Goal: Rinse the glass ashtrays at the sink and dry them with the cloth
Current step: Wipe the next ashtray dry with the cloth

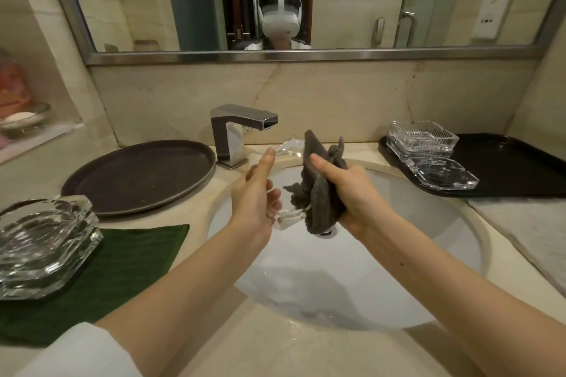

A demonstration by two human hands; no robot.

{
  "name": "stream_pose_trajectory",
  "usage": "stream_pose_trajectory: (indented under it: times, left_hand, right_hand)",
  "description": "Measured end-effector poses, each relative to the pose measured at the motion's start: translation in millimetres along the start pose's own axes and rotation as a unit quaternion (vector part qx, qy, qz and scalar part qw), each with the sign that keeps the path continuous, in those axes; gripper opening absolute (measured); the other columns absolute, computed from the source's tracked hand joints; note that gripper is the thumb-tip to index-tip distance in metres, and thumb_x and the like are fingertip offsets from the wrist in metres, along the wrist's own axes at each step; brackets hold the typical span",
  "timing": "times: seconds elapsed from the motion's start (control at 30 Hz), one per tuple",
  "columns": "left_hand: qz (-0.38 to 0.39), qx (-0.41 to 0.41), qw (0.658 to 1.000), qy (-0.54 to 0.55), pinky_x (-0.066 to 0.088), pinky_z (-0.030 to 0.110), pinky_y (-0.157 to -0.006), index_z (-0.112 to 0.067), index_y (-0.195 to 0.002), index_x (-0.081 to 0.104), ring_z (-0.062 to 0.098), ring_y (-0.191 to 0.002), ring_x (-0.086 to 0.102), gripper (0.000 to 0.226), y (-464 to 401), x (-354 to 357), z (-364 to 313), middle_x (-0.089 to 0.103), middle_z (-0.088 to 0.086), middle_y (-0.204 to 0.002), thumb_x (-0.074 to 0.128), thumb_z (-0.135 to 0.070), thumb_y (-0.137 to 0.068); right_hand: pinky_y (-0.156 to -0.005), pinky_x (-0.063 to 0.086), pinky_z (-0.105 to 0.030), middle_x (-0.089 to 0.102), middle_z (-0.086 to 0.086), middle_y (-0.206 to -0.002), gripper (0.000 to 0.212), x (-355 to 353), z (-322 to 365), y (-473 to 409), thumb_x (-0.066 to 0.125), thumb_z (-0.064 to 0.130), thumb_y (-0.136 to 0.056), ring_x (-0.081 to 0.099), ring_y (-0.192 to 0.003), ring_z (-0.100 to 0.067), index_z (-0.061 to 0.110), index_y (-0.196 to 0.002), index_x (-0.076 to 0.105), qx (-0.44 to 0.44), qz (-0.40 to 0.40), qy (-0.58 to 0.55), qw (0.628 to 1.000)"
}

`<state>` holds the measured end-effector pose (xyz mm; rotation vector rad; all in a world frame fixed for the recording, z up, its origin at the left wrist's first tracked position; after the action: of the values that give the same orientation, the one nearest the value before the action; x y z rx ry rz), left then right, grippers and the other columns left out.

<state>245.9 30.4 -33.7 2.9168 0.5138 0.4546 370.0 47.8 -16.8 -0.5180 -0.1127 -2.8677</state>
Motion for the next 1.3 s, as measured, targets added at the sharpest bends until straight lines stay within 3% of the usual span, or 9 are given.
stream_pose_trajectory:
  times: [0.23, 0.4, 0.6, 0.8, 0.93, 1.0, 1.1, 1.17, 1.3]
  left_hand:
    - [-0.036, -0.002, 0.998, -0.060, 0.027, 0.024, -0.046, -0.007, -0.129, 0.051, 0.012, -0.049, 0.031, 0.072, -1, -7, -3, 0.033, -0.002, -0.057, 0.063, -0.057, -0.078]
    - [-0.037, 0.020, 0.998, -0.055, 0.027, 0.023, -0.048, -0.018, -0.085, 0.056, 0.010, -0.047, 0.031, 0.036, -6, -8, -10, 0.033, -0.002, -0.053, 0.067, -0.052, -0.076]
    - [0.003, 0.000, 0.999, -0.051, 0.027, 0.023, -0.047, -0.022, -0.096, 0.053, 0.005, -0.036, 0.032, 0.043, -6, -6, -10, 0.032, -0.009, -0.039, 0.065, -0.058, -0.074]
    - [0.000, 0.047, 0.998, -0.049, 0.022, 0.021, -0.045, -0.024, -0.086, 0.055, 0.009, -0.045, 0.027, 0.033, -9, -8, -7, 0.029, -0.007, -0.043, 0.064, -0.054, -0.078]
    - [-0.009, 0.083, 0.993, -0.078, 0.030, 0.025, -0.054, -0.020, -0.075, 0.048, 0.012, -0.052, 0.031, 0.044, -6, -5, -11, 0.032, -0.002, -0.057, 0.052, -0.064, -0.080]
    - [0.007, 0.067, 0.992, -0.104, 0.042, 0.031, -0.071, -0.019, -0.100, 0.058, 0.015, -0.069, 0.050, 0.059, -8, -1, -8, 0.056, 0.004, -0.079, 0.039, -0.072, -0.081]
    - [0.129, -0.063, 0.990, 0.004, 0.047, 0.045, -0.085, -0.018, -0.118, 0.055, 0.028, -0.099, 0.061, 0.072, -2, 5, -1, 0.062, 0.014, -0.118, 0.036, -0.075, -0.080]
    - [0.192, -0.102, 0.972, 0.086, 0.054, 0.036, -0.073, -0.009, -0.110, 0.060, 0.026, -0.082, 0.067, 0.068, 1, 6, -2, 0.070, 0.015, -0.097, 0.038, -0.067, -0.085]
    - [0.185, -0.113, 0.972, 0.092, 0.052, 0.033, -0.074, -0.006, -0.091, 0.069, 0.025, -0.081, 0.066, 0.052, -2, 5, 9, 0.069, 0.014, -0.083, 0.043, -0.051, -0.092]
  right_hand:
    - [-0.057, 0.058, -0.043, 0.066, -0.015, -0.062, 0.033, 16, 14, -7, 0.057, 0.034, -0.091, 0.067, -0.056, -0.031, 0.002, -0.093, 0.052, 0.043, 0.021, 0.104, 0.993]
    - [-0.084, 0.053, -0.054, 0.068, -0.014, -0.087, 0.008, 11, 4, -7, 0.058, 0.025, -0.090, 0.068, -0.083, -0.033, 0.019, -0.094, 0.054, -0.077, -0.006, 0.147, 0.986]
    - [-0.091, 0.049, -0.054, 0.065, -0.011, -0.084, 0.019, 8, 8, -6, 0.060, 0.032, -0.088, 0.064, -0.093, -0.038, 0.013, -0.087, 0.058, -0.040, -0.028, 0.094, 0.994]
    - [-0.084, 0.053, -0.040, 0.067, -0.010, -0.087, 0.017, 3, -1, 12, 0.056, 0.021, -0.091, 0.066, -0.082, -0.024, 0.007, -0.100, 0.058, 0.014, 0.088, 0.089, 0.992]
    - [-0.083, 0.054, -0.039, 0.069, -0.012, -0.087, 0.007, 3, 10, 17, 0.065, 0.007, -0.083, 0.067, -0.081, -0.022, 0.006, -0.090, 0.064, -0.090, 0.088, 0.156, 0.980]
    - [-0.072, 0.052, -0.024, 0.066, 0.000, -0.072, 0.010, 5, 22, 18, 0.070, 0.008, -0.079, 0.062, -0.069, -0.007, 0.014, -0.080, 0.062, -0.241, 0.043, 0.309, 0.919]
    - [-0.053, 0.044, -0.025, 0.060, 0.004, -0.063, 0.010, 7, 15, 24, 0.066, 0.007, -0.074, 0.053, -0.057, -0.016, 0.013, -0.080, 0.060, -0.415, 0.023, 0.537, 0.734]
    - [-0.053, 0.049, -0.030, 0.065, 0.002, -0.068, 0.011, 8, -1, 29, 0.062, 0.006, -0.073, 0.060, -0.063, -0.024, 0.014, -0.080, 0.063, -0.466, 0.062, 0.596, 0.652]
    - [-0.059, 0.049, -0.028, 0.069, 0.001, -0.089, 0.024, 11, -19, 37, 0.046, 0.029, -0.091, 0.063, -0.077, -0.020, 0.012, -0.092, 0.063, -0.448, 0.137, 0.650, 0.599]
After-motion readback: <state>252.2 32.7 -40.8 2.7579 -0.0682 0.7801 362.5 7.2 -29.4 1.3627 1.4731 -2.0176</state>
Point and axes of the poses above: each hand's wrist, its own y-axis away from the middle knuckle, its own x-axis out of the palm, z = x × y, the point moved 4 cm from there along -y, towards the middle knuckle
